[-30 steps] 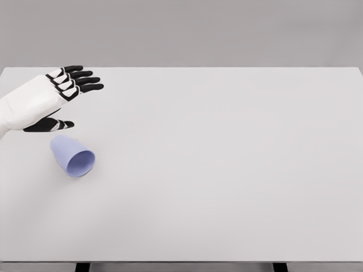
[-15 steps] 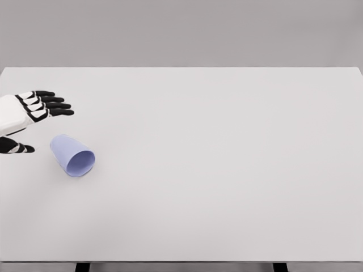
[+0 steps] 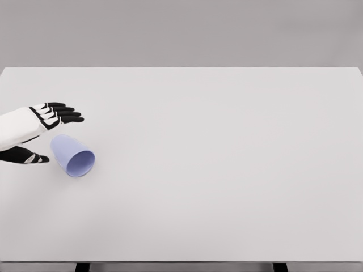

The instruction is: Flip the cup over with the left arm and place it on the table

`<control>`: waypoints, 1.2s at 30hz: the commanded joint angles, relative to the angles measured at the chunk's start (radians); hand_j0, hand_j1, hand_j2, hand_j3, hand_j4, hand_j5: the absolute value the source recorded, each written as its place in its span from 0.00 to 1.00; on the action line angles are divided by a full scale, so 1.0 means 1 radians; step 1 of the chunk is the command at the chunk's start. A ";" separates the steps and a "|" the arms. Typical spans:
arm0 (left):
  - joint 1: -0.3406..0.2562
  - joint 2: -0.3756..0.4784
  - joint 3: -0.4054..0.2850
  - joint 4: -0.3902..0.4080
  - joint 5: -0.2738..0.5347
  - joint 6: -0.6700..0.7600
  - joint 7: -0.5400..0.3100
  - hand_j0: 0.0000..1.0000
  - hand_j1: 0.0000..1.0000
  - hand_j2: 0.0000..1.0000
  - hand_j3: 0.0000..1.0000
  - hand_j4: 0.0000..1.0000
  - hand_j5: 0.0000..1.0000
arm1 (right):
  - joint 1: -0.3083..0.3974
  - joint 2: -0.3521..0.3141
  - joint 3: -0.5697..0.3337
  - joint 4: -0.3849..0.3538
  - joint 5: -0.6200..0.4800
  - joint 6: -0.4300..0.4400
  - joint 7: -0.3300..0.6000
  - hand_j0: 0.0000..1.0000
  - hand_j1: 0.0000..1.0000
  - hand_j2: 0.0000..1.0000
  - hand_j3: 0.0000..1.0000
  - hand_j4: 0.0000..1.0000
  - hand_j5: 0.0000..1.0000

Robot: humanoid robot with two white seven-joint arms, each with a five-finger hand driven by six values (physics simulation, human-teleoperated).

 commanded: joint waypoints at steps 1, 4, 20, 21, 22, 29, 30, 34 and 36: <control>0.000 -0.012 -0.006 0.001 0.007 0.056 -0.001 1.00 1.00 1.00 1.00 1.00 1.00 | 0.000 0.000 0.000 0.000 0.000 0.000 0.000 1.00 1.00 1.00 1.00 1.00 1.00; -0.003 -0.030 -0.015 0.001 0.005 0.131 -0.022 1.00 1.00 1.00 1.00 1.00 1.00 | -0.002 0.000 0.000 0.000 0.000 0.000 0.000 1.00 1.00 1.00 1.00 1.00 1.00; -0.006 -0.117 -0.040 0.041 -0.025 0.220 -0.080 1.00 1.00 1.00 1.00 1.00 1.00 | -0.002 0.000 0.000 0.000 0.000 0.000 0.000 1.00 1.00 1.00 1.00 1.00 1.00; -0.006 -0.128 -0.041 0.042 -0.038 0.220 -0.080 1.00 1.00 1.00 1.00 1.00 1.00 | 0.000 0.000 0.000 0.000 0.000 0.000 0.001 1.00 1.00 1.00 1.00 1.00 1.00; -0.005 -0.136 -0.041 0.049 -0.048 0.220 -0.082 1.00 1.00 1.00 1.00 1.00 1.00 | 0.000 0.000 0.000 0.000 0.000 0.000 0.001 1.00 1.00 1.00 1.00 1.00 1.00; -0.008 -0.165 -0.061 0.058 -0.079 0.226 -0.082 1.00 1.00 1.00 1.00 1.00 1.00 | 0.000 0.000 0.000 0.000 0.000 0.000 0.000 1.00 1.00 1.00 1.00 1.00 1.00; -0.008 -0.165 -0.061 0.058 -0.079 0.226 -0.082 1.00 1.00 1.00 1.00 1.00 1.00 | 0.000 0.000 0.000 0.000 0.000 0.000 0.000 1.00 1.00 1.00 1.00 1.00 1.00; -0.008 -0.165 -0.063 0.058 -0.081 0.226 -0.088 1.00 1.00 1.00 1.00 1.00 1.00 | -0.002 0.000 0.000 0.002 0.000 0.000 0.001 1.00 1.00 1.00 1.00 1.00 1.00; -0.008 -0.165 -0.063 0.059 -0.087 0.226 -0.103 1.00 1.00 1.00 1.00 1.00 1.00 | -0.002 0.000 0.000 0.002 0.000 0.000 0.000 1.00 1.00 1.00 1.00 1.00 1.00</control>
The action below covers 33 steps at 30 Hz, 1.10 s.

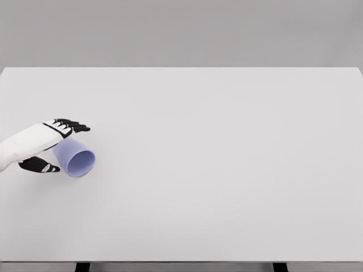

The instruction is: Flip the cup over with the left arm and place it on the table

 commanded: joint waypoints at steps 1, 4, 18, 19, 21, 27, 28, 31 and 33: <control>0.000 0.001 0.000 0.001 -0.001 0.000 -0.011 1.00 1.00 1.00 1.00 1.00 1.00 | -0.002 0.000 0.000 0.000 0.000 0.000 0.000 1.00 1.00 1.00 1.00 1.00 1.00; 0.000 -0.001 -0.012 0.007 -0.024 0.000 -0.011 1.00 1.00 1.00 1.00 1.00 1.00 | -0.002 0.000 0.000 0.000 0.000 0.000 0.002 1.00 1.00 1.00 1.00 1.00 1.00; -0.011 -0.045 -0.015 0.035 -0.097 0.007 -0.018 1.00 1.00 1.00 1.00 1.00 1.00 | -0.002 0.000 0.000 0.000 0.000 0.000 0.000 1.00 1.00 1.00 1.00 1.00 1.00; -0.011 -0.047 -0.015 0.035 -0.099 0.007 -0.018 1.00 1.00 1.00 1.00 1.00 1.00 | -0.002 0.000 0.000 0.000 0.000 0.000 0.000 1.00 1.00 1.00 1.00 1.00 1.00; -0.017 -0.067 -0.015 0.045 -0.116 0.007 -0.018 1.00 1.00 1.00 1.00 1.00 1.00 | -0.002 0.000 0.000 0.000 0.000 0.000 0.000 1.00 1.00 1.00 1.00 1.00 1.00; -0.017 -0.073 -0.015 0.048 -0.116 0.007 -0.018 1.00 1.00 1.00 1.00 1.00 1.00 | -0.002 0.000 0.000 0.001 0.000 0.000 0.002 1.00 1.00 1.00 1.00 1.00 1.00; -0.015 -0.073 -0.020 0.048 -0.116 0.007 -0.018 1.00 1.00 1.00 1.00 1.00 1.00 | -0.002 0.000 0.000 0.000 0.000 0.000 0.000 1.00 1.00 1.00 1.00 1.00 1.00; -0.017 -0.073 -0.028 0.048 -0.116 0.007 -0.018 1.00 1.00 1.00 1.00 1.00 1.00 | -0.002 0.000 0.000 0.000 0.000 0.000 0.000 1.00 1.00 1.00 1.00 1.00 1.00; -0.017 -0.075 -0.028 0.048 -0.116 0.007 -0.018 1.00 1.00 1.00 1.00 1.00 1.00 | -0.002 0.000 0.000 0.000 0.000 0.000 0.000 1.00 1.00 1.00 1.00 1.00 1.00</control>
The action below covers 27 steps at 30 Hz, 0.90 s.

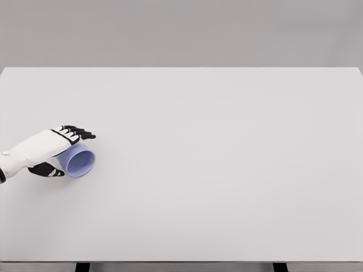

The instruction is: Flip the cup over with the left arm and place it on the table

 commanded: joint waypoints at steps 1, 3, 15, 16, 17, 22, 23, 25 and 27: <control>0.000 0.000 -0.002 0.000 0.002 0.000 0.000 1.00 1.00 1.00 1.00 1.00 1.00 | 0.000 0.000 0.000 0.000 0.000 0.000 0.000 1.00 1.00 1.00 1.00 1.00 1.00; 0.000 0.000 -0.007 0.000 0.002 0.002 0.000 1.00 1.00 1.00 1.00 1.00 1.00 | 0.000 0.000 0.000 0.000 0.000 0.000 0.000 1.00 1.00 1.00 1.00 1.00 1.00; -0.012 -0.023 -0.008 0.026 -0.014 0.000 0.000 1.00 1.00 1.00 1.00 1.00 1.00 | 0.002 0.000 0.000 0.000 0.000 0.000 0.000 1.00 1.00 1.00 1.00 1.00 1.00; -0.014 -0.025 -0.008 0.026 -0.014 0.000 0.000 1.00 1.00 1.00 1.00 1.00 1.00 | 0.000 0.000 0.000 0.000 0.000 0.000 0.000 1.00 1.00 1.00 1.00 1.00 1.00; -0.017 -0.025 -0.016 0.026 -0.014 0.002 0.000 1.00 1.00 1.00 1.00 1.00 1.00 | 0.000 0.000 0.000 0.001 0.000 0.000 0.000 1.00 1.00 1.00 1.00 1.00 1.00; -0.018 -0.025 -0.024 0.028 -0.015 0.002 0.000 1.00 1.00 1.00 1.00 1.00 1.00 | 0.000 0.000 0.000 0.000 0.000 0.000 0.000 1.00 1.00 1.00 1.00 1.00 1.00; -0.018 -0.032 -0.024 0.028 -0.015 0.002 0.000 1.00 1.00 1.00 1.00 1.00 1.00 | 0.000 0.000 0.000 0.000 0.000 0.000 0.000 1.00 1.00 1.00 1.00 1.00 1.00; -0.018 -0.034 -0.024 0.028 -0.014 0.002 0.000 1.00 1.00 1.00 1.00 1.00 1.00 | 0.000 0.000 0.000 0.000 0.000 0.000 0.000 1.00 1.00 1.00 1.00 1.00 1.00; -0.020 -0.034 -0.024 0.026 -0.014 0.000 0.000 0.99 0.99 0.99 0.99 0.99 0.99 | 0.000 0.000 0.000 0.000 0.000 0.000 0.000 1.00 1.00 1.00 1.00 1.00 1.00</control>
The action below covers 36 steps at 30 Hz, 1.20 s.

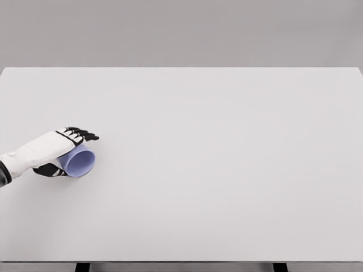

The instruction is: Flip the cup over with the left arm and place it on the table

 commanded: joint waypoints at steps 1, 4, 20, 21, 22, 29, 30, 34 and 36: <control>0.000 -0.001 -0.001 -0.001 0.005 -0.001 0.000 0.95 0.95 0.95 0.95 0.95 0.95 | 0.000 0.000 0.000 0.000 0.000 0.000 0.000 1.00 1.00 1.00 1.00 1.00 1.00; -0.005 -0.001 -0.001 -0.001 0.005 -0.001 -0.016 0.91 0.91 0.91 0.91 0.91 0.91 | 0.000 0.000 0.000 0.002 0.000 0.000 0.000 1.00 1.00 1.00 1.00 1.00 1.00; -0.012 -0.001 0.004 -0.013 0.071 -0.012 -0.056 0.78 0.78 0.78 0.78 0.78 0.78 | 0.000 0.000 0.000 0.002 0.000 0.000 0.000 1.00 1.00 1.00 1.00 1.00 1.00; -0.015 -0.001 0.004 -0.015 0.092 -0.012 -0.056 0.78 0.78 0.78 0.78 0.78 0.78 | 0.000 0.000 0.000 0.000 0.000 0.000 0.000 1.00 1.00 1.00 1.00 1.00 1.00; -0.015 -0.001 0.004 -0.016 0.102 -0.012 -0.056 0.78 0.78 0.78 0.78 0.78 0.78 | 0.000 0.000 0.000 0.002 0.000 0.000 0.000 1.00 1.00 1.00 1.00 1.00 1.00; -0.020 -0.002 0.006 -0.038 0.240 -0.015 -0.053 0.80 0.80 0.80 0.80 0.80 0.80 | 0.000 0.000 0.000 0.000 0.000 0.000 0.000 1.00 1.00 1.00 1.00 1.00 1.00; -0.020 -0.002 0.006 -0.038 0.275 -0.015 -0.053 0.80 0.80 0.80 0.80 0.80 0.80 | 0.000 0.000 0.000 0.000 0.000 0.000 0.000 1.00 1.00 1.00 1.00 1.00 1.00; -0.021 -0.019 0.006 -0.055 0.365 -0.013 -0.053 0.80 0.80 0.80 0.80 0.80 0.80 | 0.000 0.000 0.000 0.000 0.000 0.000 0.000 1.00 1.00 1.00 1.00 1.00 1.00; -0.025 -0.019 0.004 -0.062 0.416 -0.012 -0.053 0.80 0.80 0.80 0.80 0.80 0.80 | 0.000 0.000 0.000 0.002 0.000 0.000 0.000 1.00 1.00 1.00 1.00 1.00 1.00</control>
